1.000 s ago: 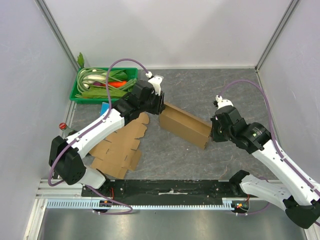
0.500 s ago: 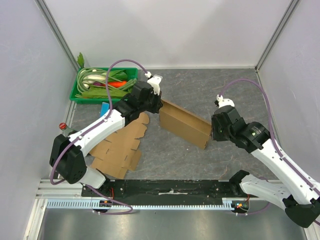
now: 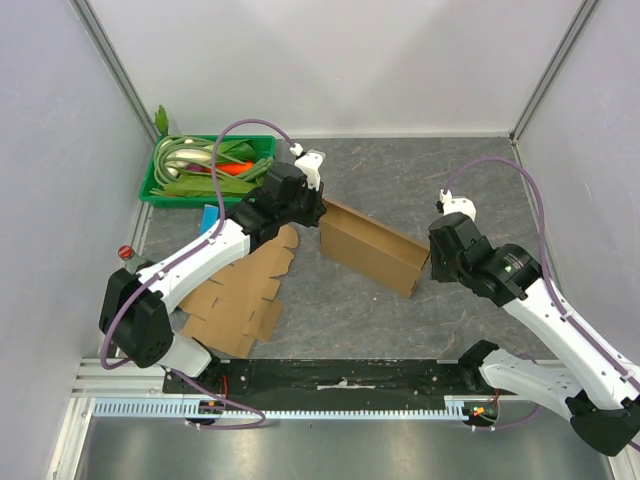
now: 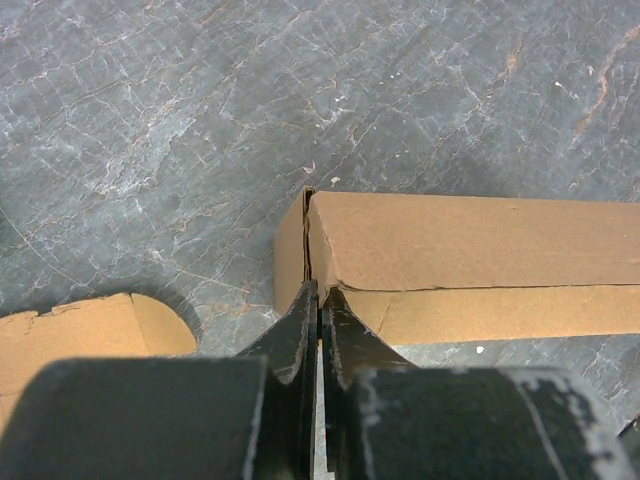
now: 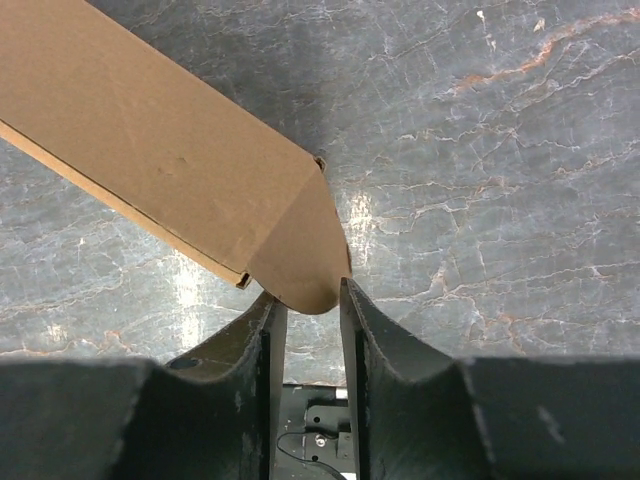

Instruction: Fold the paper box

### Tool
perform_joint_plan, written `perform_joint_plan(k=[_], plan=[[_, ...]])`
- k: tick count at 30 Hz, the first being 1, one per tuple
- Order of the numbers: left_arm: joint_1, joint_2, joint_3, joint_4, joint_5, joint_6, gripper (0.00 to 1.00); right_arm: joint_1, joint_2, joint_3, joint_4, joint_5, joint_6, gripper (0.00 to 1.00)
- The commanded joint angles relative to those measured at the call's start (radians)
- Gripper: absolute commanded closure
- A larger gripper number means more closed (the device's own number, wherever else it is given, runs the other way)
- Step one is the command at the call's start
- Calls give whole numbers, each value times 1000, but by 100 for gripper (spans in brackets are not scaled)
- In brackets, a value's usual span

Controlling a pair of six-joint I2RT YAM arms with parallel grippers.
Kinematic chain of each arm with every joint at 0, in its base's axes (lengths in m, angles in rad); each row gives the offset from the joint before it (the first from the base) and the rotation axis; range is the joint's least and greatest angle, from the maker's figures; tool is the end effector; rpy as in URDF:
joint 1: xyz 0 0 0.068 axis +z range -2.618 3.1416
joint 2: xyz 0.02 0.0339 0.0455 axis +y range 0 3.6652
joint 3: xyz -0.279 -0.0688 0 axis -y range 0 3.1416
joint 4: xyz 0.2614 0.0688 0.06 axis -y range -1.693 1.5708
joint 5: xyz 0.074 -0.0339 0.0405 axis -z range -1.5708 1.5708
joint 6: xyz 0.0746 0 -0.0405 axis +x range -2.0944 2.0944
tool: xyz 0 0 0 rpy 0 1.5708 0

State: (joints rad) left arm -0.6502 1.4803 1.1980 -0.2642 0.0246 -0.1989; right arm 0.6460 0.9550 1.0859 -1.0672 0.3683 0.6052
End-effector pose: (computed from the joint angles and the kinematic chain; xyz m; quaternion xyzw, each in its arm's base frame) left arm 0.3089 -0.2372 0.2990 0.2009 0.8482 -0.2116 0.4421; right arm 0.1721 0.0961 0.3192 0.0381 0.9350 0.0386 0.3505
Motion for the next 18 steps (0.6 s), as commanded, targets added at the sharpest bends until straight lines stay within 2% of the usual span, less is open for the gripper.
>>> perform_joint_plan(k=[1, 7, 9, 12, 16, 18], plan=[[-3, 2, -17, -12, 11, 19, 97, 3, -36, -26, 52, 67, 13, 66], [-11, 5, -15, -12, 15, 10, 97, 12, -21, -52, 81, 122, -2, 66], [-11, 3, -17, -12, 14, 10, 98, 20, -16, -49, 87, 150, -10, 68], [-12, 2, -17, -12, 12, 12, 98, 23, -7, -41, 99, 153, -24, 78], [-17, 1, -21, -12, 6, 13, 98, 26, 5, -5, 105, 107, -22, 100], [-20, 0, -29, -9, 0, 9, 98, 26, 8, 31, 101, 84, 2, 100]])
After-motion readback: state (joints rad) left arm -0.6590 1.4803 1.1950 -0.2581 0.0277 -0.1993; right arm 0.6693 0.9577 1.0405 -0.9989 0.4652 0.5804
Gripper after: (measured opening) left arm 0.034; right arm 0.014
